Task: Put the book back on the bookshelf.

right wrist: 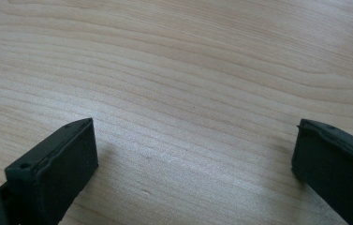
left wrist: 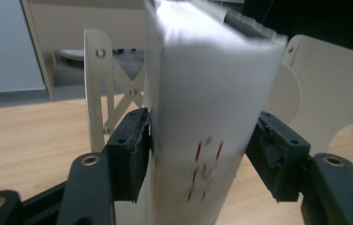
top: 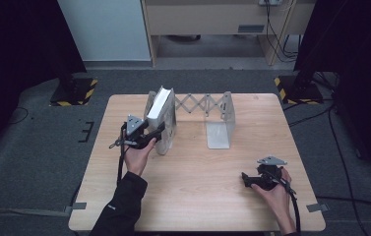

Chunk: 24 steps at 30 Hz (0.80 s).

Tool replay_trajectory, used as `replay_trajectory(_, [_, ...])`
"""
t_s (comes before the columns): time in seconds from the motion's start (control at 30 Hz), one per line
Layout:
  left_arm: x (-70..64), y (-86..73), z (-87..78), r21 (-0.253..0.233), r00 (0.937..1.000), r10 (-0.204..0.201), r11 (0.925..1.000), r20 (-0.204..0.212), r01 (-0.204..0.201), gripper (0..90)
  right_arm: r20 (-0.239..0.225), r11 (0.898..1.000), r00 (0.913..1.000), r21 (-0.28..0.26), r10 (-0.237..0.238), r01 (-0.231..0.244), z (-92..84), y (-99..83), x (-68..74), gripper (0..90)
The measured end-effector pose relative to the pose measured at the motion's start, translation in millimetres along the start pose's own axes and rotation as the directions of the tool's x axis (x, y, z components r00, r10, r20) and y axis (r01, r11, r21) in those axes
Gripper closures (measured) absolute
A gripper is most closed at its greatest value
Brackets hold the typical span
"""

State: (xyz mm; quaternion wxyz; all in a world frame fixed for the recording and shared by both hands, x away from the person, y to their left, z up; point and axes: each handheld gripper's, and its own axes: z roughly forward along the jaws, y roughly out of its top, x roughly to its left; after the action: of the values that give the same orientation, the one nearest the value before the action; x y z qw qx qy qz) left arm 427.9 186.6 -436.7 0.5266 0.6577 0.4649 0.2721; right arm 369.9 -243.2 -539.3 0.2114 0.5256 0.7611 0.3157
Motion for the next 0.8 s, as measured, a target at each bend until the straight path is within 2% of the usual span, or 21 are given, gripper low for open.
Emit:
replay_trajectory(0.2, [4.8, -15.4, 4.3, 0.038, 0.9998, -0.016, 0.9991, 0.010, 0.016, 43.2, 0.001, 1.000, 1.0000, -0.001, 0.000, 0.000, 0.1, 0.0, 0.0, 0.8])
replay_trajectory(0.3, [5.8, -17.7, 6.0, 0.032, 0.9992, -0.038, 0.9988, 0.015, 0.038, 45.2, 0.000, 1.000, 1.0000, 0.001, 0.000, 0.000, 0.0, 0.0, 0.0, 0.9])
replay_trajectory(0.53, [-1.6, -17.7, 10.0, 0.025, 0.9994, -0.034, 0.9991, -0.010, 0.034, 45.5, 0.001, 1.000, 1.0000, 0.001, 0.000, 0.000, 0.0, 0.1, 0.0, 0.8])
replay_trajectory(0.73, [-2.4, -24.8, 13.6, -0.012, 0.9993, -0.029, 0.9995, 0.026, 0.029, 42.3, 0.000, 1.000, 1.0000, 0.001, 0.000, 0.000, -0.1, 0.0, 0.0, 0.9])
replay_trajectory(0.8, [-0.6, -28.8, 10.3, 0.009, 0.9989, -0.023, 0.9997, 0.040, 0.022, 42.7, 0.000, 1.000, 1.0000, 0.001, 0.000, 0.000, -0.1, 0.0, 0.0, 0.8])
